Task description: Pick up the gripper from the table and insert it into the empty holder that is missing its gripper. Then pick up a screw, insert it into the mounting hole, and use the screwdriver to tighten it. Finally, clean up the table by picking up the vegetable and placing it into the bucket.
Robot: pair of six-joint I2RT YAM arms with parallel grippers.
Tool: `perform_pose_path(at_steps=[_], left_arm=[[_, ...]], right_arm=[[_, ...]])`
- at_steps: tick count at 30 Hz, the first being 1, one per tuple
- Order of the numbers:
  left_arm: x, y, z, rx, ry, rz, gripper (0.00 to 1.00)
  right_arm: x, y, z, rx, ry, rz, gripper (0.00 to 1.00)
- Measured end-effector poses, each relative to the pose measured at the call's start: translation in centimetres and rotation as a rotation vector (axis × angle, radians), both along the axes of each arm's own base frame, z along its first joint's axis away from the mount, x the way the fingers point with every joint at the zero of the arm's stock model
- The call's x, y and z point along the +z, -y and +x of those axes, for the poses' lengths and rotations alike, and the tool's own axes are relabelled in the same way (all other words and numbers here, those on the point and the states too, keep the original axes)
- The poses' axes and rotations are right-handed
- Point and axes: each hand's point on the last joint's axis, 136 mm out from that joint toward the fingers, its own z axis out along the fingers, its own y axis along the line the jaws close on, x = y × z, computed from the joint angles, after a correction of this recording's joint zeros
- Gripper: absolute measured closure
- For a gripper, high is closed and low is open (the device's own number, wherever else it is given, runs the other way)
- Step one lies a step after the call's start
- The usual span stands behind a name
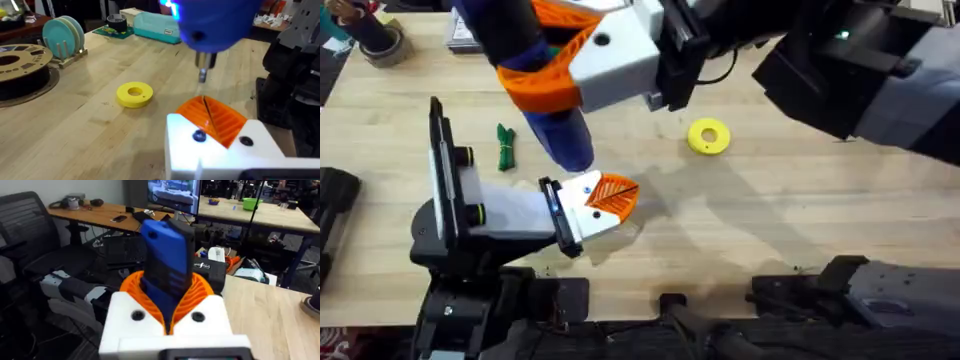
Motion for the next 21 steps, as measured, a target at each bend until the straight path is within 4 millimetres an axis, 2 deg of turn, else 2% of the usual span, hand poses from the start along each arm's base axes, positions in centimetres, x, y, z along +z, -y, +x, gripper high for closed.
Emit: perform_pose_path(at_steps=[21], left_arm=[[0.0, 0.0, 0.0, 0.0, 0.0, 0.0, 0.992]], right_arm=[[-1.3, -0.3, -0.8, 0.019, 0.009, 0.001, 0.977]])
